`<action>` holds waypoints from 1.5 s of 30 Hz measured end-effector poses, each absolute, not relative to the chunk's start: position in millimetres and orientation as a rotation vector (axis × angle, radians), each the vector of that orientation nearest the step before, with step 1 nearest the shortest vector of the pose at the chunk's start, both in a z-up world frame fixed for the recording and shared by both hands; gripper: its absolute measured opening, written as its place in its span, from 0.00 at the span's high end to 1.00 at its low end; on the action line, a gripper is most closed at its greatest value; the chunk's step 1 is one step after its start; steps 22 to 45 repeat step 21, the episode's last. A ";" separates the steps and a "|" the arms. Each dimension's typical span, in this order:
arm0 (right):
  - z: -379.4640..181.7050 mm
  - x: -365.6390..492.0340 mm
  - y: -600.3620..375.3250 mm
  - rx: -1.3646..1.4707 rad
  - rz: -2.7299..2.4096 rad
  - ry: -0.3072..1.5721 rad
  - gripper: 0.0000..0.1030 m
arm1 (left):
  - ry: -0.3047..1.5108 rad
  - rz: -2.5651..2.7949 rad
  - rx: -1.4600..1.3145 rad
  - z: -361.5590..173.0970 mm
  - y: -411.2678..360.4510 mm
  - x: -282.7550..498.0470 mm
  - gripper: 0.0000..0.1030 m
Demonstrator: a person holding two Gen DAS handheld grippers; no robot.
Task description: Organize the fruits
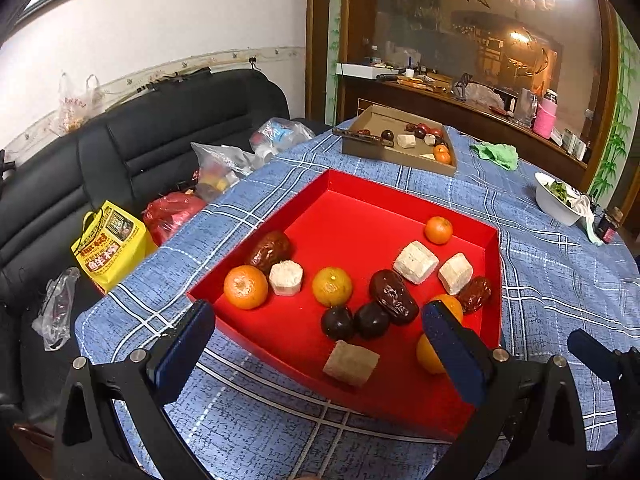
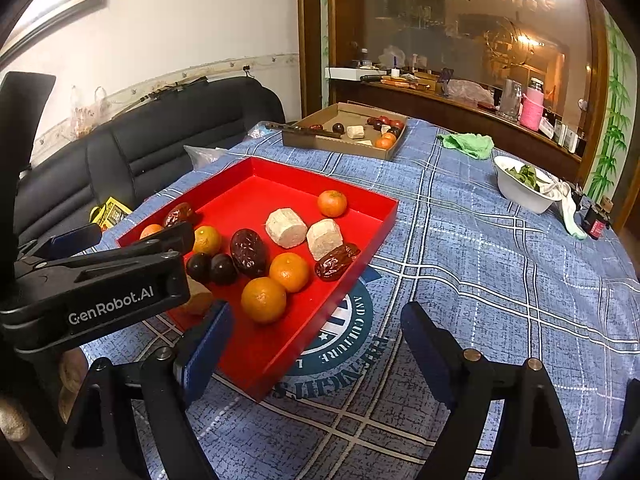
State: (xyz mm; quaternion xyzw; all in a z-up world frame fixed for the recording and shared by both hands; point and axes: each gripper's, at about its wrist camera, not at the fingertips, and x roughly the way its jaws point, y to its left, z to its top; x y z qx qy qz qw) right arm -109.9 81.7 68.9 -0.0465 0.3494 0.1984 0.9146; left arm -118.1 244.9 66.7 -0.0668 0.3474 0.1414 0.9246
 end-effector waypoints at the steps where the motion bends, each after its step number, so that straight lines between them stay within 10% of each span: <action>1: 68.8 -109.7 83.0 -0.101 0.410 0.720 0.13 | 0.713 0.286 -0.142 66.3 245.9 -117.9 0.00; 45: 60.3 -97.6 98.6 -0.132 0.428 0.750 0.12 | 0.688 0.293 -0.131 67.8 253.0 -117.8 0.00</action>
